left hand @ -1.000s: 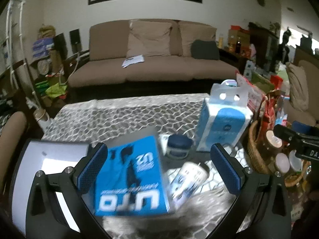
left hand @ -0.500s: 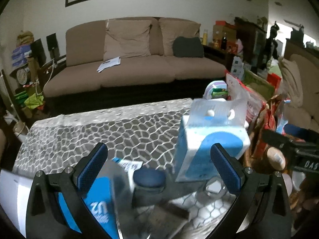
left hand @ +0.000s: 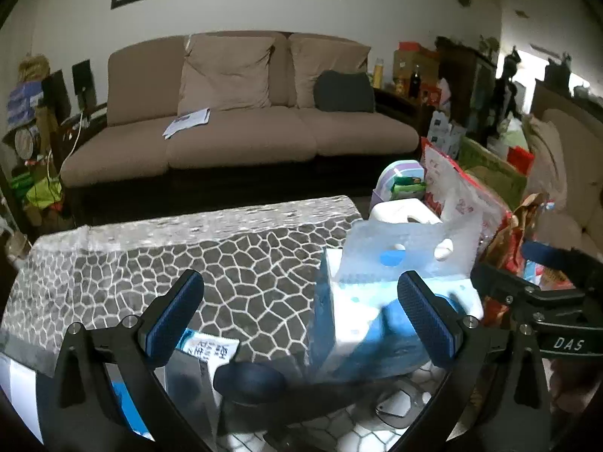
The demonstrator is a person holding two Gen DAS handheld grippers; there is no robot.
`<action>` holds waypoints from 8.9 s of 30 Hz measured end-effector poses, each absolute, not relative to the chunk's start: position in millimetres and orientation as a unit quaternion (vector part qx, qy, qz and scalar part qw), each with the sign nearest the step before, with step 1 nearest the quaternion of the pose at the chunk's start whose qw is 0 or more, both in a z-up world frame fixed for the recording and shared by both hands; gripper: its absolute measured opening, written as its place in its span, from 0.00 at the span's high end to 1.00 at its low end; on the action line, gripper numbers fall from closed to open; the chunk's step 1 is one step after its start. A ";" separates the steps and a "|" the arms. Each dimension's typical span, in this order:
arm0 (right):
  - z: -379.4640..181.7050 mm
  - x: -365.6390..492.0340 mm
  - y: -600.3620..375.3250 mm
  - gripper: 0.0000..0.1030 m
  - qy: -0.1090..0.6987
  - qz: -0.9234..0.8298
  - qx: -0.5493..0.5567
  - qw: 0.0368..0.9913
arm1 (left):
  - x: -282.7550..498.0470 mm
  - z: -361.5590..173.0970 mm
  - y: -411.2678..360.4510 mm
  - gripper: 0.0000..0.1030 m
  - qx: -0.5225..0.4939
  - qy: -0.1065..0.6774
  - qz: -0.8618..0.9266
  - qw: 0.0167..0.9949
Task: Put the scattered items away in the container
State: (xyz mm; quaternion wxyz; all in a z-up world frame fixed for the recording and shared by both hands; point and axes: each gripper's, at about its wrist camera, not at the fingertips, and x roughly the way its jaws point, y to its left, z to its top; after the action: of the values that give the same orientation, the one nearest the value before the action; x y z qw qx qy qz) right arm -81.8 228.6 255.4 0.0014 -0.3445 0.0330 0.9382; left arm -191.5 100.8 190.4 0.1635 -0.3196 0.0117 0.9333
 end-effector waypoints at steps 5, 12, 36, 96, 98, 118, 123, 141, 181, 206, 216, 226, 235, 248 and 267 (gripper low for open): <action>254.8 -93.1 236.7 0.00 0.032 0.938 -0.345 -0.022 | -207.0 191.3 105.6 0.00 -0.324 0.012 0.926 0.193; 252.9 -103.7 239.5 0.00 0.011 0.936 -0.346 -0.061 | -207.5 188.2 122.2 0.00 -0.303 0.078 0.916 0.251; 241.6 -135.3 238.2 0.01 -0.002 0.931 -0.362 -0.057 | -241.0 179.7 137.0 0.00 -0.315 0.115 0.906 0.259; 260.2 -100.4 247.6 0.91 0.089 0.915 -0.320 -0.227 | -254.1 172.7 154.1 0.71 -0.356 0.086 0.874 0.321; 262.1 -97.6 249.4 0.88 0.084 0.922 -0.315 -0.207 | -250.4 174.5 154.4 0.71 -0.351 0.082 0.873 0.327; 234.4 -114.5 232.3 0.56 0.061 0.937 -0.338 -0.067 | -242.7 177.2 148.7 0.72 -0.356 0.046 0.870 0.337; 238.6 -120.3 227.5 0.56 0.066 0.936 -0.339 -0.071 | -245.4 175.7 142.5 0.73 -0.356 0.033 0.869 0.342; 234.6 -116.1 222.3 0.89 0.081 0.936 -0.327 -0.097 | -244.8 173.9 141.9 0.81 -0.358 0.027 0.867 0.346; 398.3 -30.9 132.6 0.94 0.038 0.960 -0.225 -0.160 | -154.0 337.2 51.8 0.94 -0.281 -0.003 0.912 0.299; 403.5 119.4 -148.7 0.94 0.035 0.900 -0.262 -0.347 | 53.6 355.0 -239.4 0.94 -0.307 -0.011 0.941 0.143; 339.4 129.2 -218.2 0.93 0.027 0.879 -0.307 -0.365 | 75.3 290.4 -315.5 0.94 -0.340 -0.035 0.933 0.115; 279.2 113.6 -231.8 0.93 0.028 0.865 -0.349 -0.359 | 62.7 229.8 -329.1 0.94 -0.373 -0.046 0.920 0.111; 255.5 100.9 -230.9 0.93 0.034 0.858 -0.369 -0.357 | 52.9 204.4 -324.0 0.94 -0.391 -0.047 0.912 0.114; 261.9 102.8 -229.9 0.92 0.033 0.854 -0.366 -0.369 | 61.3 206.3 -327.6 0.94 -0.392 -0.062 0.910 0.120; 258.1 121.1 -262.4 0.91 -0.016 0.823 -0.384 -0.418 | 98.8 196.9 -334.7 0.97 -0.424 -0.091 0.891 0.135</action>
State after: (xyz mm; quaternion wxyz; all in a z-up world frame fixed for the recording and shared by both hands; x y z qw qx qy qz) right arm 121.1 -262.4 258.1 -0.4175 -0.3842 -0.0156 0.8233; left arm 98.8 -334.7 196.9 0.1354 -0.4235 -0.0908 0.8911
